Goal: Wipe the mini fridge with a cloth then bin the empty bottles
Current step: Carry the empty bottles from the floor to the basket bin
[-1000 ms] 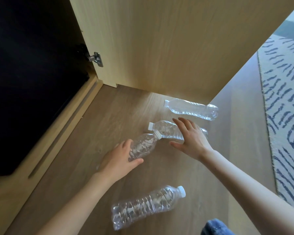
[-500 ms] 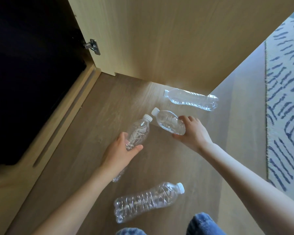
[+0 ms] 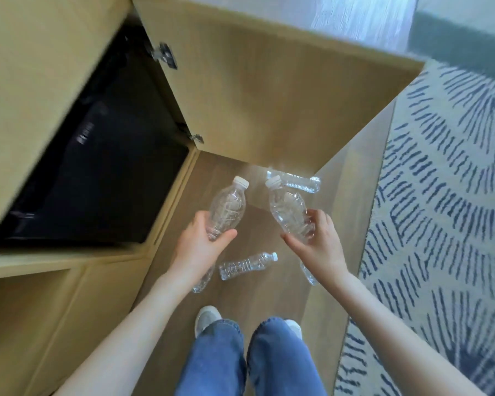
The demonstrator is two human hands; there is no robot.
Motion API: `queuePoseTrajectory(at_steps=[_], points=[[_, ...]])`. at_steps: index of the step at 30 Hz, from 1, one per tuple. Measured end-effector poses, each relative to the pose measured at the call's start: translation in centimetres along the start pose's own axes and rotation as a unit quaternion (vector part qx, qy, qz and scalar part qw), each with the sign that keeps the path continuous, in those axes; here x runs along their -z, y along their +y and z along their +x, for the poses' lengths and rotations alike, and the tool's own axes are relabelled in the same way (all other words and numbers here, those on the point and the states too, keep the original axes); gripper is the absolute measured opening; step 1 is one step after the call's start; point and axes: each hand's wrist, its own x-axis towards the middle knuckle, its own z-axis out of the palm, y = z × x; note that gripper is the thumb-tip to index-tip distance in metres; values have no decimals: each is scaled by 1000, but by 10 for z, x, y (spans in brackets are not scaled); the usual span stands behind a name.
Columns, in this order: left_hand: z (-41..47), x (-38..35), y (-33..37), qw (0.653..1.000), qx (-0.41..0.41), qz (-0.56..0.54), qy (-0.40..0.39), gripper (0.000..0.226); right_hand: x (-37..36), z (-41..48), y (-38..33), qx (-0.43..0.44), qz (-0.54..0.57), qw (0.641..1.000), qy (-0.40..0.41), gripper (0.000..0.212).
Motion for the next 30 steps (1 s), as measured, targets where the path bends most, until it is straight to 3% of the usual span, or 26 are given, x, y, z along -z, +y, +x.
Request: queuePoseTrajectory(at_steps=[8, 16, 21, 26, 30], points=[[-150, 183, 194, 991, -86, -80, 60, 75, 201, -105, -194, 95, 109, 985, 98, 57], [-251, 298, 346, 946, -200, -242, 79, 60, 349, -162, -318, 204, 204, 932, 220, 63], [-290, 311, 383, 918, -282, -265, 89, 64, 389, -191, -326, 232, 240, 909, 249, 67], [-318, 265, 377, 917, -297, -260, 50, 63, 393, -229, -283, 212, 270, 904, 255, 60], [-326, 211, 376, 929, -281, -239, 12, 68, 400, -249, -230, 142, 287, 911, 258, 56]])
